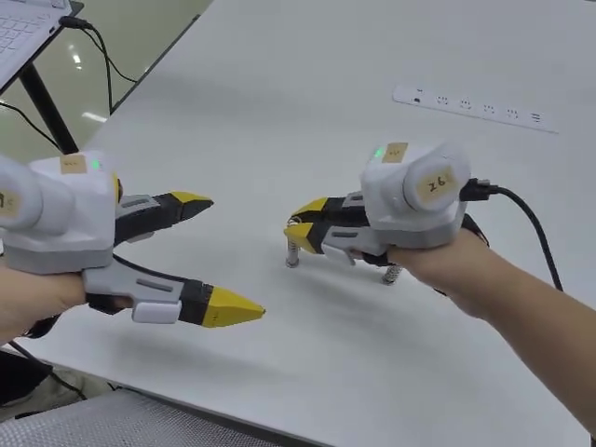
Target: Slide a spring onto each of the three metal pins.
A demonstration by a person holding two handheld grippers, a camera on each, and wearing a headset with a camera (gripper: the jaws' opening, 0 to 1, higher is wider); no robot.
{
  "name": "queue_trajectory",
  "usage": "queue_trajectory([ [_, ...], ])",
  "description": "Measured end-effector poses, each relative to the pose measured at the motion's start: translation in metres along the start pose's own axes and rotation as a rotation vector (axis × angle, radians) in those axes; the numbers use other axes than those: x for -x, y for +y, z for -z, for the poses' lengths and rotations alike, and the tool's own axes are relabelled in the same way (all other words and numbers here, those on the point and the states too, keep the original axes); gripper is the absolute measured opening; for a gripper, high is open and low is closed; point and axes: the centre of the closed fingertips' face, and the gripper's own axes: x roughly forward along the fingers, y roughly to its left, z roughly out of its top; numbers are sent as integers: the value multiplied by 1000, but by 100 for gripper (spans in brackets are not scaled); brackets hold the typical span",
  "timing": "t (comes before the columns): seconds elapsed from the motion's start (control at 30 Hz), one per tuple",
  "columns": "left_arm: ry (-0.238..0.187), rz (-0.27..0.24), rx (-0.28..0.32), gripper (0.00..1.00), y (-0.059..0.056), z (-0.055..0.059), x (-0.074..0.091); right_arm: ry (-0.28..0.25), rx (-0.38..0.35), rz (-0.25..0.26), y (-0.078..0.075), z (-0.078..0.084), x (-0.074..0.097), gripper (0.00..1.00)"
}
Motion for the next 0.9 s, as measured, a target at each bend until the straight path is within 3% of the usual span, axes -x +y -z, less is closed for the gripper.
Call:
queue_trajectory([
  [0.43, 0, 2, -5, 98, -1, -2, -2, 58, 5, 26, 3, 22, -10, 7],
  [0.73, -4, 10, -4, 98, -4, -4, -6, 53, 6, 22, 3, 22, -9, 8],
  [0.9, -6, 9, -7, 98, -4, -6, -7, 41, -38, 39, 0, 19, -7, 16],
])
